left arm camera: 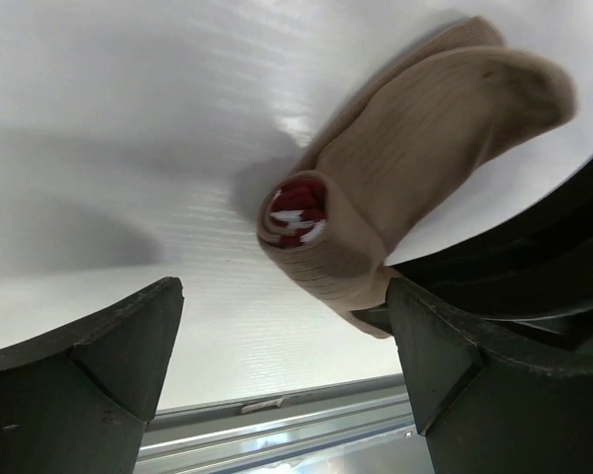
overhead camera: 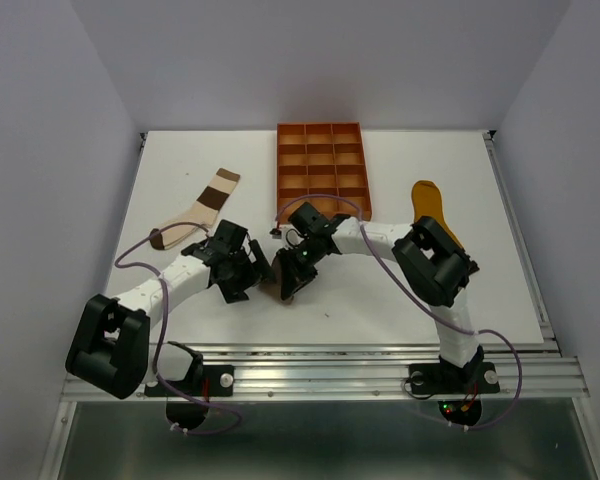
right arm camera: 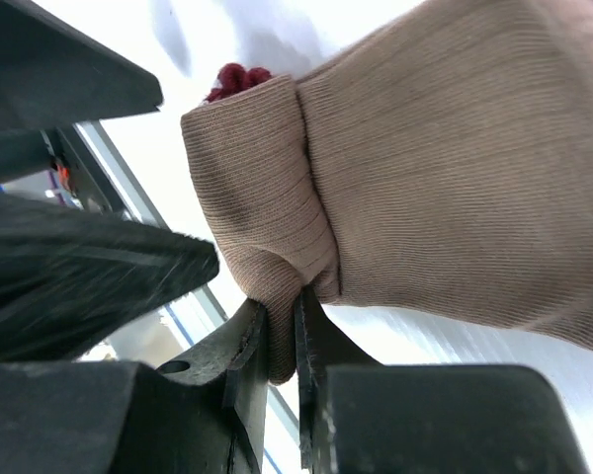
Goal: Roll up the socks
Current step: Roll the sock at the center of the board.
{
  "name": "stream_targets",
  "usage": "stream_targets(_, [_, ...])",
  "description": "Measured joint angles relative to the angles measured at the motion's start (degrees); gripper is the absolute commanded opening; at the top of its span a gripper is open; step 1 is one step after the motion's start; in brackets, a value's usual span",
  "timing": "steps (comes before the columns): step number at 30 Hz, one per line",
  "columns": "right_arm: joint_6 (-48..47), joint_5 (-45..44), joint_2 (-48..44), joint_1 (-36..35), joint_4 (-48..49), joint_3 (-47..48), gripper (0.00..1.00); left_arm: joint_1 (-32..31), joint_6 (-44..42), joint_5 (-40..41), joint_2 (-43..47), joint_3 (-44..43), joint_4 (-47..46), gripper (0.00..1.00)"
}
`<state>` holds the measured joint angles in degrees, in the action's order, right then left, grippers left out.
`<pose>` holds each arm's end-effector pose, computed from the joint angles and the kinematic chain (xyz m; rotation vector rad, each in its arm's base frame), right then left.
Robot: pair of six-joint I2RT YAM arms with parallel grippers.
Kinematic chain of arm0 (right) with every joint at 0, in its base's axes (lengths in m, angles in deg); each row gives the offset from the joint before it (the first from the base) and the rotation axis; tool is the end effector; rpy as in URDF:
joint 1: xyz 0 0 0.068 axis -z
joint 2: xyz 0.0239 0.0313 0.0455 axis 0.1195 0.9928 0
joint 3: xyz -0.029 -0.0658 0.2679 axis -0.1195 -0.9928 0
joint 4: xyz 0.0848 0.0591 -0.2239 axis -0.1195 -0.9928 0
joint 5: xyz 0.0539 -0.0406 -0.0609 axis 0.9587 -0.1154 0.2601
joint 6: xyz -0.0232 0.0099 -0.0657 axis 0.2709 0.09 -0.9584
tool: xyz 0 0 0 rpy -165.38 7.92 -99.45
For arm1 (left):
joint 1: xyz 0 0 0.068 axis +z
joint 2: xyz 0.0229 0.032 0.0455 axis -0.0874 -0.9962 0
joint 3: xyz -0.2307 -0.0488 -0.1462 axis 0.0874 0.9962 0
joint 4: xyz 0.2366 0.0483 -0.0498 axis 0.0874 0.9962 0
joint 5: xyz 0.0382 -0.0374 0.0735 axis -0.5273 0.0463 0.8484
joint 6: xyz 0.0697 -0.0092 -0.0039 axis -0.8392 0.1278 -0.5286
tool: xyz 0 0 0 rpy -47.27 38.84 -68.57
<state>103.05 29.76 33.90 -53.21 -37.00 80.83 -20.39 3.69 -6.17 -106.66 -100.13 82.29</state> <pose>0.2643 0.3271 0.1422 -0.9239 2.7463 1.1537 0.2132 -0.1115 0.1862 -0.4644 2.6577 -0.6547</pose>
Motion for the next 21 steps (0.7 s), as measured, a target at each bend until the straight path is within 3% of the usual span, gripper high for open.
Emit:
stream_targets(13, [4.5,0.9,2.8,1.3,-4.5,3.7,0.01,0.0,2.1,-1.3,0.7,4.4,-5.5,0.88])
stream_targets(21, [6.1,0.9,4.2,1.5,-6.1,5.8,0.06,0.5,2.0,-1.6,-2.8,4.4,-8.3,0.76])
